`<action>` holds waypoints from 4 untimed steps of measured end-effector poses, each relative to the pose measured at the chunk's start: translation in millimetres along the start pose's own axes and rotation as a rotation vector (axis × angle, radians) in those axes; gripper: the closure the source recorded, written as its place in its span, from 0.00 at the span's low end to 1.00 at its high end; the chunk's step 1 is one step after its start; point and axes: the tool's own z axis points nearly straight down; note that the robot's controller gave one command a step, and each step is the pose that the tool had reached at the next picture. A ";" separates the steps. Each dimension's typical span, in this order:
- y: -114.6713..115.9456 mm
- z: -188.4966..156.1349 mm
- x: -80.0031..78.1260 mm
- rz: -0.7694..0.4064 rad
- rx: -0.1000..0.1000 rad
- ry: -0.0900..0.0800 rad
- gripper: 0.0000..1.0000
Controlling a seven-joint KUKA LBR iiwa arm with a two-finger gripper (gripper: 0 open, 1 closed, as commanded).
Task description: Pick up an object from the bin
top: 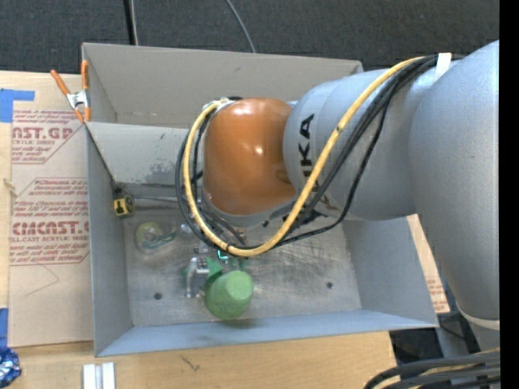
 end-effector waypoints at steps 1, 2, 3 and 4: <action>28.6 96.6 -65.1 0.004 -0.003 -0.011 0.00; 56.6 76.1 -53.1 0.036 -0.004 -0.010 0.00; -25.2 63.4 -69.7 -0.109 0.003 -0.010 0.00; 64.9 106.2 -64.8 -0.077 -0.004 -0.012 0.00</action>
Offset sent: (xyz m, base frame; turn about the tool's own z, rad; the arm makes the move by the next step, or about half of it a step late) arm 0.0690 0.0308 -0.1075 0.0042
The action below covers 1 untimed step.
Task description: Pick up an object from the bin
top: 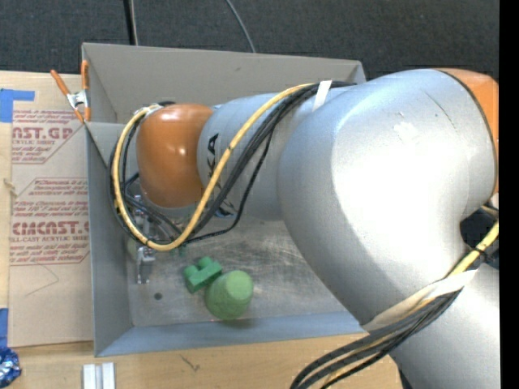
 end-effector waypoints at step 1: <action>-11.3 -1.3 -10.3 0.221 -0.001 -0.001 0.00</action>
Offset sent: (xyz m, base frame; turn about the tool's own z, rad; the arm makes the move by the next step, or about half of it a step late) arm 0.0099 -0.0127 -0.0009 0.2219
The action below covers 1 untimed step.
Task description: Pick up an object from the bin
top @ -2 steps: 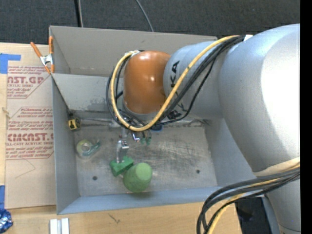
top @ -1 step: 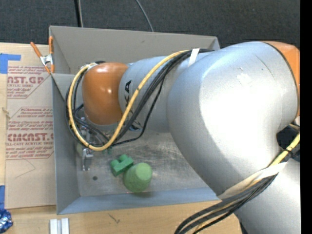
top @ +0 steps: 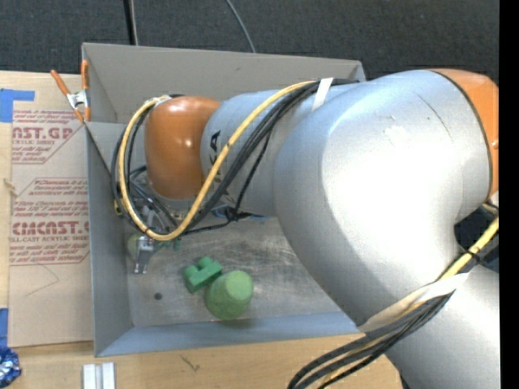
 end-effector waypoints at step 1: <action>-0.2 -0.9 -1.2 0.000 -0.001 -0.003 1.00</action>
Offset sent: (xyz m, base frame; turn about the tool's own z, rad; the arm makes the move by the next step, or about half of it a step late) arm 0.0000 0.0000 0.0000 0.0000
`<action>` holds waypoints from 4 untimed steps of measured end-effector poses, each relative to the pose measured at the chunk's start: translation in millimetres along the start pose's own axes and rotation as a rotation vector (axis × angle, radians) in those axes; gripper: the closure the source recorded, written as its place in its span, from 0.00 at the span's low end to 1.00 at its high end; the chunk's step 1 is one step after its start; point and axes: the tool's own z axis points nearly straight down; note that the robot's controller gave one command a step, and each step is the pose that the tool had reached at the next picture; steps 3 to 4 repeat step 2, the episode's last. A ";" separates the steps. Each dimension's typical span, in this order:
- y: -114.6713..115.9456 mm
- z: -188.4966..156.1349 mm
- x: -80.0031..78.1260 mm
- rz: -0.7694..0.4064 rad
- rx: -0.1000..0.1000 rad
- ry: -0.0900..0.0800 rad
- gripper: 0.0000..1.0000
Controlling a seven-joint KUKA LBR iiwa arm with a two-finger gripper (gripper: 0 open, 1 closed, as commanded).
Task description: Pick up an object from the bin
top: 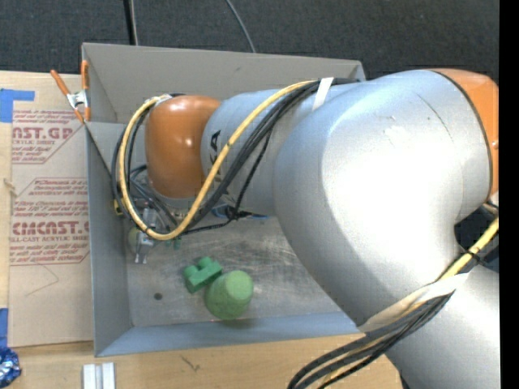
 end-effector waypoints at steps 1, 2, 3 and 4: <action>1.1 -27.5 -0.8 0.000 0.004 0.006 1.00; 2.1 -68.3 -2.0 -0.001 0.003 0.004 1.00; 2.1 -68.3 -2.0 -0.001 0.003 0.004 1.00; 2.1 -68.3 -2.0 -0.001 0.003 0.004 1.00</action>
Offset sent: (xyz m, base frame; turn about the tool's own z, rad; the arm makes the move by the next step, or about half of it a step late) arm 0.0000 0.0001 0.0261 0.0000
